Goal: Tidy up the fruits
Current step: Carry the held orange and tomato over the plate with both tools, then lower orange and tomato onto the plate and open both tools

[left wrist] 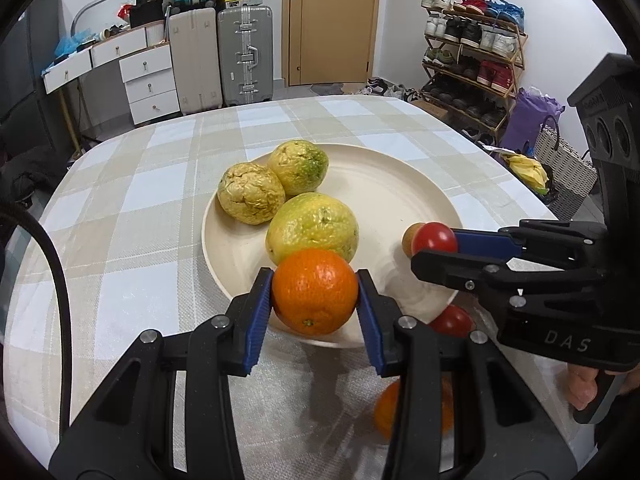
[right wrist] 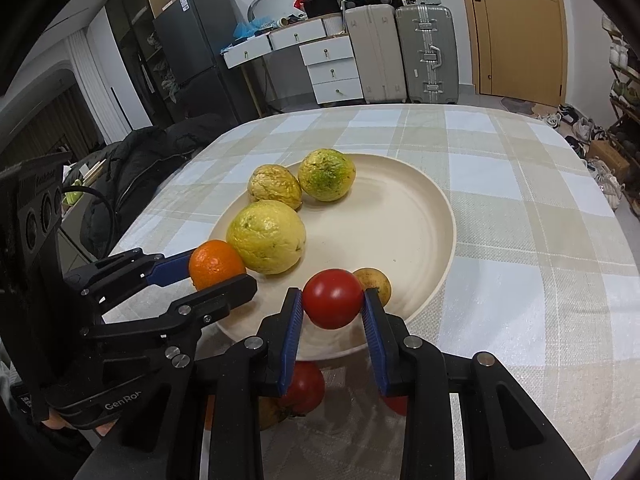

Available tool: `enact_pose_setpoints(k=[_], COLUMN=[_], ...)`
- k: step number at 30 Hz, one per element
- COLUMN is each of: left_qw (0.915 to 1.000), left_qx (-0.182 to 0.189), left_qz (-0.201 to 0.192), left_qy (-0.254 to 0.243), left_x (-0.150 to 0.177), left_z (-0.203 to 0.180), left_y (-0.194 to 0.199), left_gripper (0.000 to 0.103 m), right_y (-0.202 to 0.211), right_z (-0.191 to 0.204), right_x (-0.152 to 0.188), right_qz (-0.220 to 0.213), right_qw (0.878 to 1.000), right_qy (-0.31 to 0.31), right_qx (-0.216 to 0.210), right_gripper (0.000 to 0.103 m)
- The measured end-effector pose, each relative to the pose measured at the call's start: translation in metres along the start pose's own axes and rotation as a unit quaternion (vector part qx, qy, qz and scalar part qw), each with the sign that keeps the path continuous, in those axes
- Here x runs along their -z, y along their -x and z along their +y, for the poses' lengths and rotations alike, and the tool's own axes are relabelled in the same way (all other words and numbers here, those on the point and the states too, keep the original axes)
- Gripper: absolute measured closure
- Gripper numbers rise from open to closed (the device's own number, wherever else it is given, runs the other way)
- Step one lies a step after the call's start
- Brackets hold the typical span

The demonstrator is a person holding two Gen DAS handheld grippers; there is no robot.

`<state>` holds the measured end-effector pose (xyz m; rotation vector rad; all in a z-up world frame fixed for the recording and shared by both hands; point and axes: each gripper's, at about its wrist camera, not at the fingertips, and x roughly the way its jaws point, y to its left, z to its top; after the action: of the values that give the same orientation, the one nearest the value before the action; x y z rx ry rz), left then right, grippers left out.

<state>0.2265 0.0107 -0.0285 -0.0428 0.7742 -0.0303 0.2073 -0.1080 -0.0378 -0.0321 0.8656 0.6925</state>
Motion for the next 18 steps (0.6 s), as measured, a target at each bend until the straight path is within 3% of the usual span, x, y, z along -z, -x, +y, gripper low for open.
enact_pose_setpoints(k=[18], left_qw=[0.9997], left_qx=[-0.021], left_qz=[-0.004], left_qy=[-0.007], left_x=[-0.0064], left_z=[-0.0004], left_y=[-0.0046], left_gripper=[0.065], right_y=[-0.0043], right_z=[-0.0067], right_x=[-0.0042], right_qz=[-0.004], right_qw=[1.0], right_qy=[-0.006], right_qx=[0.015], right_gripper=[0.072])
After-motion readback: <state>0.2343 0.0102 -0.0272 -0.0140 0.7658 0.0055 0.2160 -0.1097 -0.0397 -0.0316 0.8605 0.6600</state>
